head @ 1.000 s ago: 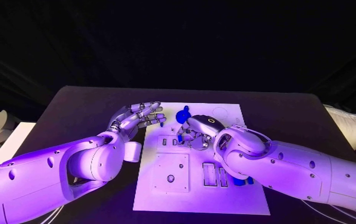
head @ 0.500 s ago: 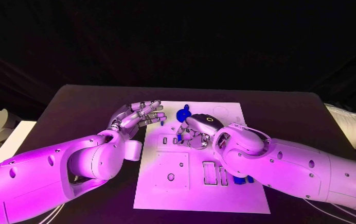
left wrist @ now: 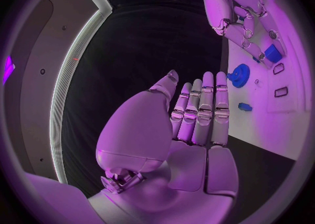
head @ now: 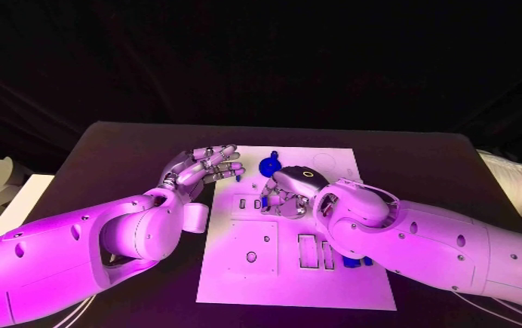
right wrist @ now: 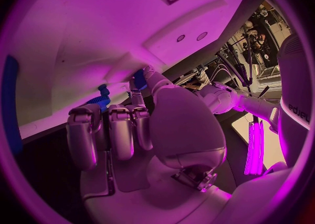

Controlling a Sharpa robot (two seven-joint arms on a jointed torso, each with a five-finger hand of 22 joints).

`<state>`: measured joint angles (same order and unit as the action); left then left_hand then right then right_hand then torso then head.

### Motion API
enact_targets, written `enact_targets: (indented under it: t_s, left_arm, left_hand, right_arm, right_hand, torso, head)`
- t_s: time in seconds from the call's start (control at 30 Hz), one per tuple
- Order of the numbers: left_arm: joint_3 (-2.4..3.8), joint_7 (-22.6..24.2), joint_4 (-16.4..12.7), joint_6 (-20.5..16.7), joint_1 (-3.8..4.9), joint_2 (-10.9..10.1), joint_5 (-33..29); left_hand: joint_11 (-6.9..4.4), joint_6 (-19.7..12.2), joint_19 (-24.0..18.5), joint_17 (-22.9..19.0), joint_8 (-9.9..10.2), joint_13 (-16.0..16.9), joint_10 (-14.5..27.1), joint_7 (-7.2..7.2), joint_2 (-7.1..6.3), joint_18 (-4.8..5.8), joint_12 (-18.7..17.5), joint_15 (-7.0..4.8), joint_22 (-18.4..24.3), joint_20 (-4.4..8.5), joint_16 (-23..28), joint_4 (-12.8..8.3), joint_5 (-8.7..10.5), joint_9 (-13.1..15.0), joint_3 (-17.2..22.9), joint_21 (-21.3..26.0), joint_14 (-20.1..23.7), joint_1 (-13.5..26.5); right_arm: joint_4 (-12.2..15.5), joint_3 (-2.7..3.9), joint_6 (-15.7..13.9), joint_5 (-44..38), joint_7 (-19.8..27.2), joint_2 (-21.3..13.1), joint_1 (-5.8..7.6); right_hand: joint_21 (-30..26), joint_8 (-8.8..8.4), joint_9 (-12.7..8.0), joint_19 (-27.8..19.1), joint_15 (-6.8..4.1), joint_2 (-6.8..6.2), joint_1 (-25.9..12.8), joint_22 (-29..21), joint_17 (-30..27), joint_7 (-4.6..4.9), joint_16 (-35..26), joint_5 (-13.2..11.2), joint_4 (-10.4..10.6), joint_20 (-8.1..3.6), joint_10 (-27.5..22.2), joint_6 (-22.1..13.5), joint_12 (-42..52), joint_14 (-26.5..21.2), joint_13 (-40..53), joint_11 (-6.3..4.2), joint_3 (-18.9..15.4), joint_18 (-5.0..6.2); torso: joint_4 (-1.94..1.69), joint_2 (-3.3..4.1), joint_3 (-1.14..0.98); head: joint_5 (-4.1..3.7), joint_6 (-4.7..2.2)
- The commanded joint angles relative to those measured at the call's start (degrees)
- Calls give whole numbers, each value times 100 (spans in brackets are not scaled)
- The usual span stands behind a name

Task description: Assemble the parts on the task board

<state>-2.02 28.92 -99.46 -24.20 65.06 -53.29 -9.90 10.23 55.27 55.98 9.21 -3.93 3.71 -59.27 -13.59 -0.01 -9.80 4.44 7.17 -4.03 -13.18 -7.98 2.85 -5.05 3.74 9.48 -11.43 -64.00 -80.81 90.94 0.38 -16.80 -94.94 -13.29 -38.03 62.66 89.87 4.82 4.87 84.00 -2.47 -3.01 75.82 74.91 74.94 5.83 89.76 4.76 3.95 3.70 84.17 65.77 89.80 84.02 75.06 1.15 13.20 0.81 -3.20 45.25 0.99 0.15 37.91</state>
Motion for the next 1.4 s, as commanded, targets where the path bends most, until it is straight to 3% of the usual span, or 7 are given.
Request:
enact_targets:
  t_s: [0.03, 0.3, 0.47, 0.77, 0.97, 1.2, 1.4]
  left_arm:
    - [3, 43, -10, 119, 2, 4, -6]
    - [3, 40, -10, 120, 2, 5, -6]
    - [3, 38, -9, 124, 2, 7, -6]
    - [3, 35, -11, 143, 2, 9, -6]
    - [3, 9, -7, 167, 2, 10, -6]
    - [3, -58, 16, 199, 2, 21, -4]
    - [3, -275, 75, 238, 2, 28, 239]
  left_hand:
    - [8, -41, 14, 10, 16, -6, 29, -9, -14, -63, -11, 5, 6, -16, 36, -9, 22, -3, 34, 24, 9, -24]
    - [9, -44, 14, 11, 15, -5, 32, -10, -16, -63, -9, 6, 5, -17, 39, -14, 22, -3, 43, 26, 9, -15]
    - [9, -44, 14, 11, 15, -5, 32, -10, -16, -63, -9, 6, 5, -17, 39, -14, 22, -3, 43, 26, 9, -15]
    - [8, -44, 14, 12, 14, -5, 31, -8, -15, -63, -6, 6, 5, -17, 41, -16, 23, -3, 50, 28, 9, -11]
    - [1, -39, 28, 19, 11, -4, 25, 2, -13, -67, 2, -1, 1, -13, 35, -26, 22, -2, 69, 24, -12, -5]
    - [-59, 7, 333, 136, -7, -3, -14, 49, -39, -79, 44, -109, -71, 90, -116, -95, 26, 4, 185, -140, -351, 65]
    - [-254, 204, 1035, 506, -57, 35, -420, 183, -74, -77, 212, -371, -344, 362, -561, -84, 27, 14, 275, -696, -1167, 231]
  right_arm:
    - [-35, -41, 390, -194, -272, -25, -45]
    - [-26, -41, 276, -269, -369, -39, -45]
    - [-18, -41, 183, -282, -380, -36, -45]
    - [-18, -41, 67, -286, -387, -18, -45]
    - [21, -41, -288, -341, -305, -20, -48]
    - [138, -41, -795, -430, -35, -60, -59]
    - [395, -27, -1236, -255, 579, -273, -60]
  right_hand:
    - [11, -34, 10, 597, 11, -48, -5, 1505, 1506, 31, 24, -21, 10, 2, 583, -17, 20, 598, 1494, 37, -48, -80]
    - [7, -65, -3, 592, 29, -108, -75, 1496, 1506, 54, 24, 5, 48, 18, 583, -60, 20, 598, 1494, 58, -86, -78]
    - [-2, -102, -27, 583, 60, -235, -241, 1479, 1506, 93, 24, -26, 156, 45, 583, -139, 20, 598, 1494, 94, -191, -73]
    - [-17, -119, -72, 568, 92, -349, -395, 1452, 1506, 129, 24, -47, 344, 80, 534, -286, -90, 598, 1449, 129, -362, -67]
    - [-21, -134, -112, 564, 131, -419, -401, 1444, 1506, 186, 24, -139, 487, 110, 474, -526, -219, 598, 1396, 178, -473, -65]
    - [-26, -126, -111, 560, 157, -478, -382, 1436, 1506, 214, 24, -154, 583, 136, 423, -629, -327, 598, 1350, 206, -541, -63]
    - [-24, -108, -101, 562, 162, -519, -350, 1439, 1506, 213, 24, -143, 620, 145, 439, -626, -293, 598, 1363, 207, -576, -64]
  torso:
    - [6, -1, -2]
    - [2, 2, 0]
    - [1, -1, 1]
    - [1, -1, 1]
    - [1, 4, -3]
    - [-3, -2, -3]
    - [0, -10, -10]
  head:
    - [-7, 5]
    - [-22, -2]
    - [-24, -11]
    - [-27, -15]
    - [-29, -8]
    - [-28, -16]
    - [-19, -26]
